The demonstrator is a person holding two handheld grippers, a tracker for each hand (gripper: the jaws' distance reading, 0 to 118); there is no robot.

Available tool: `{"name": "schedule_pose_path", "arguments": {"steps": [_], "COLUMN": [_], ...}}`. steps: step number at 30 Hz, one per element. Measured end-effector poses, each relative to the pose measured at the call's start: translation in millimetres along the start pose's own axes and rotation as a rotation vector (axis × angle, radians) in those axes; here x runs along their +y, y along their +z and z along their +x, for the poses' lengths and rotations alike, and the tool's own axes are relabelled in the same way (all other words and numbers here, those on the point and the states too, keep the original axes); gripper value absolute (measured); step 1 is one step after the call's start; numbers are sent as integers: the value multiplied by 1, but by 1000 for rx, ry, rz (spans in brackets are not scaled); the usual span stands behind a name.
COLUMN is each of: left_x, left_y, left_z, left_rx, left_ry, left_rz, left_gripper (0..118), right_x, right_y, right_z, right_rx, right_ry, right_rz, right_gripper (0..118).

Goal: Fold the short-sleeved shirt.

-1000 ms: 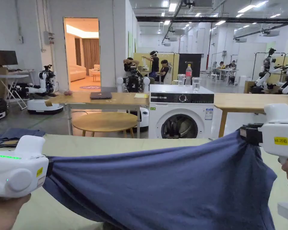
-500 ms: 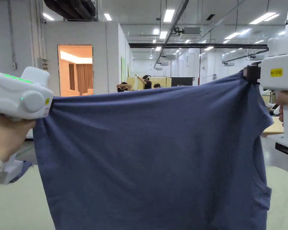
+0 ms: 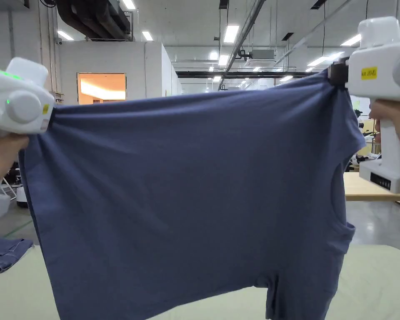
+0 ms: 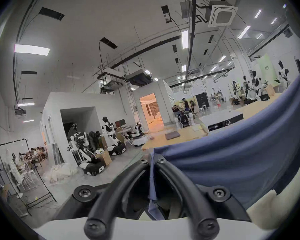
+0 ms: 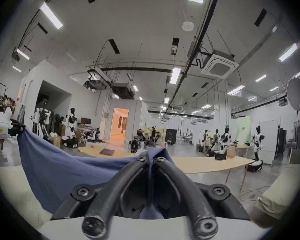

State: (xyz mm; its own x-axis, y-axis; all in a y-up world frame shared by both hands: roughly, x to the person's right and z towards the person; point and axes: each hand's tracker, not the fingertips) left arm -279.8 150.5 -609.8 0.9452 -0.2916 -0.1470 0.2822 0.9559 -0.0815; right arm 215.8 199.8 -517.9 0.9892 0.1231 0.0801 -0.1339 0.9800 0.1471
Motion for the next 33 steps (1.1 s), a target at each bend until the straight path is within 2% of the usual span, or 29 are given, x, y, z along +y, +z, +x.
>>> {"name": "schedule_pose_path", "arguments": {"steps": [4,9,14,16,19,20,22,25,29,32,33], "left_x": [-56,-86,-113,-133,-184,-206,-246,-315,-393,-420,-423], "left_y": [-20,-1,66,103,156,175,206,250,290,305,310], "left_z": [24,34,25,20,18,18,17,12,14,16,17], "left_rx": [-9,-33,-98,-173,-244,-239,-266,-322,-298,-291,-283], "left_ry": [-25,-46,-35,-28,-63,-63,-50,102,180,204,193], "left_rz": [-67,-81,-82,-119,-174,-187,-245,-335,-456,-501,-501], "left_gripper": [0,0,0,0,0,0,0,0,0,0,4], "right_x": [-60,-92,-109,-127,-171,-192,-231,-300,-388,-420,-422], "right_y": [-19,-6,71,110,187,213,255,309,357,376,378], "right_z": [3,17,21,23,4,-1,-10,-23,-36,-44,-43], "right_rx": [17,31,45,54,47,59,75,74,48,11,5], "right_ry": [6,-6,-13,-1,161,165,128,69,-4,-19,-23], "right_rz": [-100,-136,-158,-177,-210,-252,-346,-500,-703,-766,-754], "right_gripper": [1,1,1,1,1,1,1,1,1,2,4]}}
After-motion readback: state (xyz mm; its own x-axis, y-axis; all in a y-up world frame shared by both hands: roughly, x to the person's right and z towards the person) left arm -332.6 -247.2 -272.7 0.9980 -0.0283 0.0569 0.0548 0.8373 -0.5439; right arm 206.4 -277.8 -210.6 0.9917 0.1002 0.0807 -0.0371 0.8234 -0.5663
